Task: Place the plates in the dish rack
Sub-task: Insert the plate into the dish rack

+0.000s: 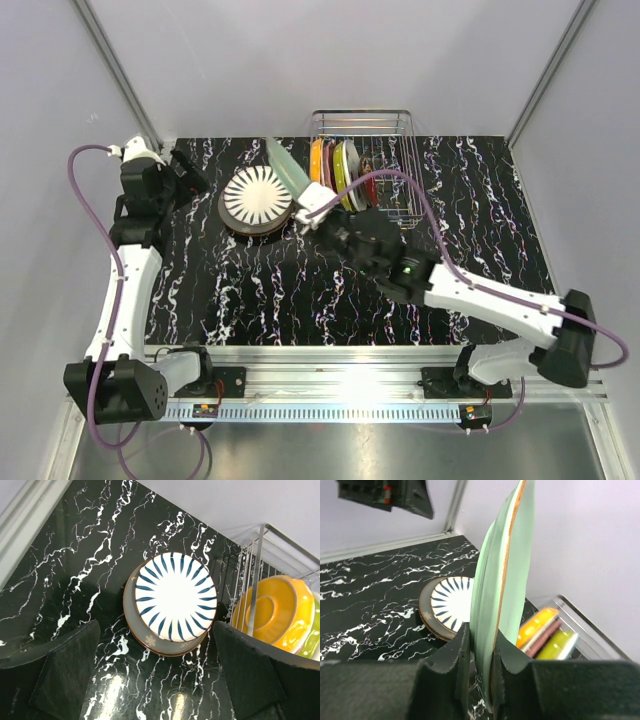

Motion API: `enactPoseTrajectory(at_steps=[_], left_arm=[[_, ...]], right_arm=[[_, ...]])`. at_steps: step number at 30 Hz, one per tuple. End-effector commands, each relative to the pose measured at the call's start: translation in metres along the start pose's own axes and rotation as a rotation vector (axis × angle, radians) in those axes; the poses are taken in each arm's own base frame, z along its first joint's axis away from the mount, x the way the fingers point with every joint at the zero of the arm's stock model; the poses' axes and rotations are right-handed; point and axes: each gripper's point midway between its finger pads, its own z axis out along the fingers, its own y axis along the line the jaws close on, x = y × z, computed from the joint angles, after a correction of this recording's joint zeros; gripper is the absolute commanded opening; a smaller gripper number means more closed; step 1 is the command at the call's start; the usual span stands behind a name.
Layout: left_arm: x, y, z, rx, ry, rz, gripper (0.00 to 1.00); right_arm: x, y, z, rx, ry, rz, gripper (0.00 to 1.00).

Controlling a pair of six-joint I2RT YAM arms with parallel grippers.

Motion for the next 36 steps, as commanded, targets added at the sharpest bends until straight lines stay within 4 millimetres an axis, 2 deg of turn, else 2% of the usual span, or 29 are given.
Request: enactPoseTrajectory(at_steps=[1, 4, 5, 7, 8, 10, 11, 14, 15, 20, 28, 36], left_arm=[[-0.035, -0.010, -0.019, -0.010, -0.123, 0.070, 0.99], [-0.031, -0.021, -0.022, 0.015, -0.120, 0.095, 0.99], [-0.031, -0.021, -0.022, 0.016, -0.118, 0.106, 0.99], [-0.029, -0.029, -0.024, 0.034, -0.115, 0.122, 0.99], [-0.030, -0.027, -0.025, 0.017, -0.121, 0.130, 0.99], [-0.032, -0.025, -0.029, 0.009, -0.135, 0.135, 0.99], [-0.034, -0.023, -0.031, -0.002, -0.147, 0.134, 0.99], [-0.037, -0.024, -0.035, 0.006, -0.168, 0.135, 0.99], [-0.037, -0.024, -0.036, 0.007, -0.171, 0.135, 0.99], [-0.035, -0.026, -0.034, 0.011, -0.161, 0.139, 0.99], [-0.031, -0.030, -0.033, 0.029, -0.143, 0.138, 0.99], [-0.030, -0.030, -0.033, 0.030, -0.140, 0.137, 0.99]], right_arm=[[-0.028, -0.067, -0.026, 0.197, -0.110, 0.124, 0.00], [-0.012, -0.098, -0.043, 0.249, -0.103, 0.221, 0.00], [0.000, -0.121, -0.051, 0.302, -0.092, 0.239, 0.00], [0.010, -0.135, -0.058, 0.336, -0.086, 0.269, 0.00], [0.022, -0.151, -0.065, 0.385, -0.068, 0.279, 0.00], [0.040, -0.162, -0.071, 0.422, -0.034, 0.294, 0.00], [0.048, -0.174, -0.077, 0.454, -0.025, 0.305, 0.00], [0.071, -0.183, -0.079, 0.466, -0.015, 0.391, 0.00], [0.080, -0.194, -0.081, 0.491, -0.006, 0.400, 0.00], [0.097, -0.202, -0.066, 0.494, -0.007, 0.451, 0.00], [0.092, -0.213, -0.034, 0.478, -0.019, 0.433, 0.00], [0.111, -0.215, -0.009, 0.469, 0.005, 0.434, 0.00]])
